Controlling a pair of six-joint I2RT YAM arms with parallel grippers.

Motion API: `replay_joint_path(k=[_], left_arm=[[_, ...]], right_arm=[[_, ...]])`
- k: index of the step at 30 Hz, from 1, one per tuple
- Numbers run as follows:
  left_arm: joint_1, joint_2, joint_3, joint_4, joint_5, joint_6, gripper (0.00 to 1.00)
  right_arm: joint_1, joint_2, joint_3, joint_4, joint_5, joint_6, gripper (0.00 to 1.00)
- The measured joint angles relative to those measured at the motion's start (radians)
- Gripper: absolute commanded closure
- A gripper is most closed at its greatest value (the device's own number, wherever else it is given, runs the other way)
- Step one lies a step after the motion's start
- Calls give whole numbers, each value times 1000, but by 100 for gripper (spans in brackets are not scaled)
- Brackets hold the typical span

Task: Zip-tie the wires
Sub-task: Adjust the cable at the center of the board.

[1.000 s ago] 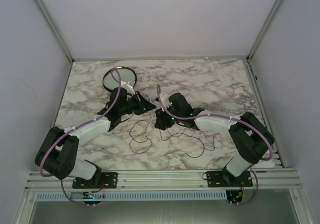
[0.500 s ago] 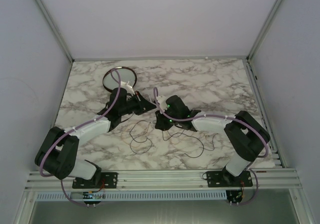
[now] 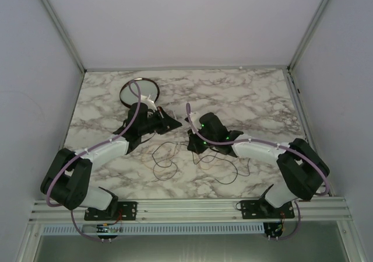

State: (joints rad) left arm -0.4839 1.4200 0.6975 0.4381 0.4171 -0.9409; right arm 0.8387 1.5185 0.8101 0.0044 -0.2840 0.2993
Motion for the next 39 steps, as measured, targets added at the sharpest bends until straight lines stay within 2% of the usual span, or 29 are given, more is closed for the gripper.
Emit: replay_joint_path(k=[13, 19, 25, 31, 39], left_arm=[[5, 0, -7, -2, -7, 6, 100], [6, 0, -7, -2, -8, 10, 100], [11, 1, -7, -1, -9, 10, 100], [11, 5, -7, -2, -9, 10, 100], [28, 6, -7, -2, -10, 13, 100]], right_arm=[[-18, -62, -77, -59, 25, 5, 100], [-41, -142, -120, -99, 46, 22, 100], [-61, -221, -126, -122, 55, 38, 100], [-70, -230, -127, -151, 67, 55, 100], [-163, -378, -141, -259, 116, 72, 100]])
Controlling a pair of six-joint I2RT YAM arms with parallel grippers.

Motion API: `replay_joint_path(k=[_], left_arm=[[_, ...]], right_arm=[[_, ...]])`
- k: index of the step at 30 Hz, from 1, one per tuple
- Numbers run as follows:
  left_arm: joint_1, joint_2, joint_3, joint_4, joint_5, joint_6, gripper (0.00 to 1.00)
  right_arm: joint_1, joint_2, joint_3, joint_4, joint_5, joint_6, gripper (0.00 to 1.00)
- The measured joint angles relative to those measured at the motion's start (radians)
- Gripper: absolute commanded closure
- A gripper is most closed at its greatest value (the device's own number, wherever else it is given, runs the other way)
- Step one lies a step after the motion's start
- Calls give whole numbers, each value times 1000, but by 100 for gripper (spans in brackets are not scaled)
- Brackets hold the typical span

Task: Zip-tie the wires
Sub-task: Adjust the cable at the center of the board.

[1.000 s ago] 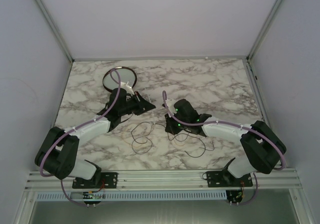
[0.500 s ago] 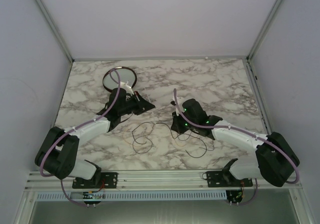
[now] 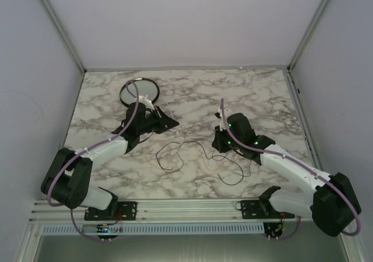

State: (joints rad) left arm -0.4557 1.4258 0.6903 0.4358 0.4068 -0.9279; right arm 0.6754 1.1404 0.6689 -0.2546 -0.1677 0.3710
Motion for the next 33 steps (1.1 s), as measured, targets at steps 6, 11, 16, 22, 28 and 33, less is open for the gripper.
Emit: replay_joint_path(k=[6, 11, 16, 22, 28, 33], left_arm=[[9, 0, 0, -4, 0, 5, 100], [11, 0, 0, -17, 0, 13, 100], [16, 0, 9, -24, 0, 16, 100], [21, 0, 28, -25, 1, 16, 100], [29, 0, 39, -34, 4, 16, 100], [37, 0, 124, -88, 9, 32, 100]], right_arm=[[-51, -29, -2, -68, 38, 5, 100], [-83, -34, -5, -111, 73, 12, 100], [-111, -51, -5, -127, 103, 26, 100], [-135, -62, -5, -146, 147, 52, 100], [-149, -78, -3, -148, 140, 56, 100], [-150, -78, 21, -142, 122, 55, 100]])
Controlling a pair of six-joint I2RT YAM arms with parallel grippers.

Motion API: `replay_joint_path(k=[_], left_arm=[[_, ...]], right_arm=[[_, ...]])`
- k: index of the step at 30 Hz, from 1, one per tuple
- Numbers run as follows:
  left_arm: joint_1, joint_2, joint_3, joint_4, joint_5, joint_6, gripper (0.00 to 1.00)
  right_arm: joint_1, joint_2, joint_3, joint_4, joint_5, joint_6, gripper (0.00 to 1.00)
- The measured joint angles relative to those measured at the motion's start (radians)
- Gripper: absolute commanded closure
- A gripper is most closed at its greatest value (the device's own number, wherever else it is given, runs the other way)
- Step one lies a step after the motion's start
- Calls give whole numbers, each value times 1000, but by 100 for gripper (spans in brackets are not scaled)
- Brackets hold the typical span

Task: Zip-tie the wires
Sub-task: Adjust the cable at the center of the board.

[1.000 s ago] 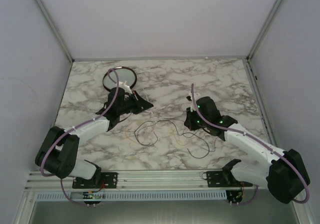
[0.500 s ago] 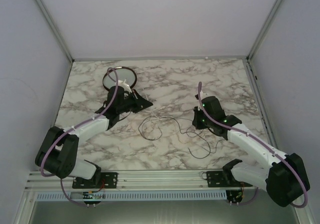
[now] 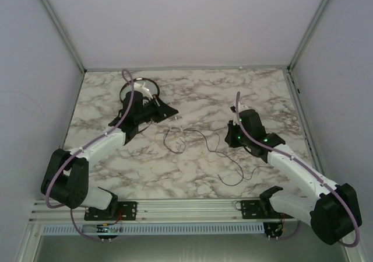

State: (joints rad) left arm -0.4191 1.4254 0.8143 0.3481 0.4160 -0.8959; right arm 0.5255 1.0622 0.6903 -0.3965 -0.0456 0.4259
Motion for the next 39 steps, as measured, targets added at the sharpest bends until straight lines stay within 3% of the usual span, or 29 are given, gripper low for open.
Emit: replay_joint_path(k=[5, 21, 39], left_arm=[[2, -16, 73, -20, 3, 21, 100], [2, -76, 73, -132, -17, 78, 100], [2, -271, 174, -269, -59, 179, 100]], right_arm=[[0, 6, 15, 35, -24, -2, 100], [-1, 58, 4, 75, 22, 31, 100], [-1, 55, -53, 280, -200, 33, 100]])
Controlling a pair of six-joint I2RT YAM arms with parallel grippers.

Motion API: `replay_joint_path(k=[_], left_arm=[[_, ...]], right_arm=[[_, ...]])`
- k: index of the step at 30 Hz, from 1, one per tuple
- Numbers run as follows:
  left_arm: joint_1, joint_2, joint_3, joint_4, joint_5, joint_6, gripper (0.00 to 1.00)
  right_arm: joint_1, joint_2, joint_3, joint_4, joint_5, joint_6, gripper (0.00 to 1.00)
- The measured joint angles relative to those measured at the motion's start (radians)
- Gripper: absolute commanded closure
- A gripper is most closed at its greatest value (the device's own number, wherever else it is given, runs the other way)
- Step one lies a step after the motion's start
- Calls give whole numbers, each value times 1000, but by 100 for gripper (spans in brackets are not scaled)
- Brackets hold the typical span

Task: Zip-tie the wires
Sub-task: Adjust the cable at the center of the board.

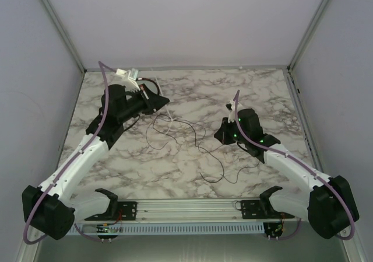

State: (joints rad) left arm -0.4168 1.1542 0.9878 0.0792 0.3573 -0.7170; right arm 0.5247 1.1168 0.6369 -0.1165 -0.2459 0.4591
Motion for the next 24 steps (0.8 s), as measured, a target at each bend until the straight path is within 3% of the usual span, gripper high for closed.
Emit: replay_joint_path(k=[11, 24], left_arm=[[0, -13, 10, -25, -8, 14, 100], [0, -13, 10, -27, -23, 14, 100]], right_arm=[[0, 0, -7, 14, 10, 20, 100], [0, 0, -8, -27, 126, 33, 100]])
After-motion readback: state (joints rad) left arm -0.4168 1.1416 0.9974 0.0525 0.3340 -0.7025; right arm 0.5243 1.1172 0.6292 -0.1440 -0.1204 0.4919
